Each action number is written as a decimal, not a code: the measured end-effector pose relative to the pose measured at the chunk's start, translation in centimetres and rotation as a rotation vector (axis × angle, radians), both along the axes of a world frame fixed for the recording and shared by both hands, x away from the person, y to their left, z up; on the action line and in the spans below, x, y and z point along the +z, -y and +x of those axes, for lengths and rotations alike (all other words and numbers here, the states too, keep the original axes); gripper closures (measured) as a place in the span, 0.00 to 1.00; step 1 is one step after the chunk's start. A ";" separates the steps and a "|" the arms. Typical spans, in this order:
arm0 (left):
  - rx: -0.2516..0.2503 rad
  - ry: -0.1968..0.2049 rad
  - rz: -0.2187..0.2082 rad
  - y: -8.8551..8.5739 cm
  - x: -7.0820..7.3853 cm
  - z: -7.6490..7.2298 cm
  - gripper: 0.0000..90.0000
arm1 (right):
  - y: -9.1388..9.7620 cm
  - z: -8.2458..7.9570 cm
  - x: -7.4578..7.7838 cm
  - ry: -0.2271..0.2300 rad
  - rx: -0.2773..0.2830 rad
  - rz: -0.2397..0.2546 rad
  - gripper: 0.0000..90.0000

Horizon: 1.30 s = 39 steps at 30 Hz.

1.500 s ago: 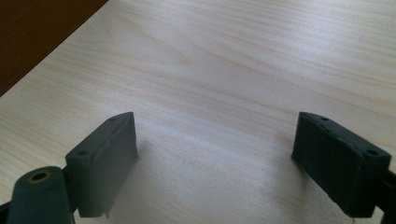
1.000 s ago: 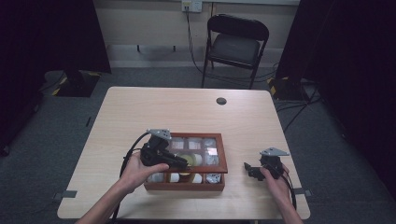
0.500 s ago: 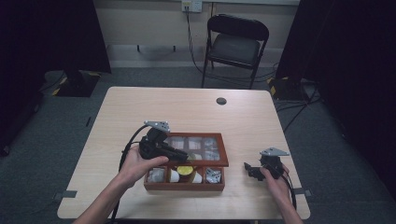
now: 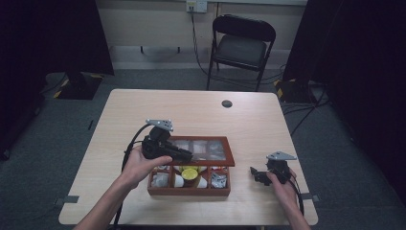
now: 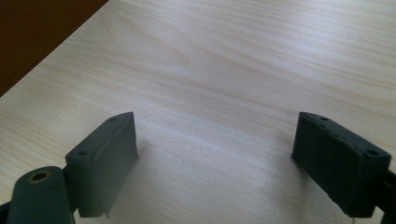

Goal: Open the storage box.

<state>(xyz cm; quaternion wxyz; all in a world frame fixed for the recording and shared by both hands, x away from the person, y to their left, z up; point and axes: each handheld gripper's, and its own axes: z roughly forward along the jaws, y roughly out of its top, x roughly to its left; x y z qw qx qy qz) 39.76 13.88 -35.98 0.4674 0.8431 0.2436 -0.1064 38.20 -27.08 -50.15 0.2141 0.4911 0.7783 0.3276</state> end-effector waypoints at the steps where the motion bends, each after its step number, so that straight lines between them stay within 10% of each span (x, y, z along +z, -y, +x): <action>1: -0.003 0.001 0.007 0.0 0.1 0.0 0.90 | 0.0 0.0 0.0 0.000 -0.001 0.000 0.14; 39: 0.063 0.065 -0.046 -0.4 2.6 1.8 0.90 | 0.0 0.0 0.0 0.001 -0.001 0.000 0.14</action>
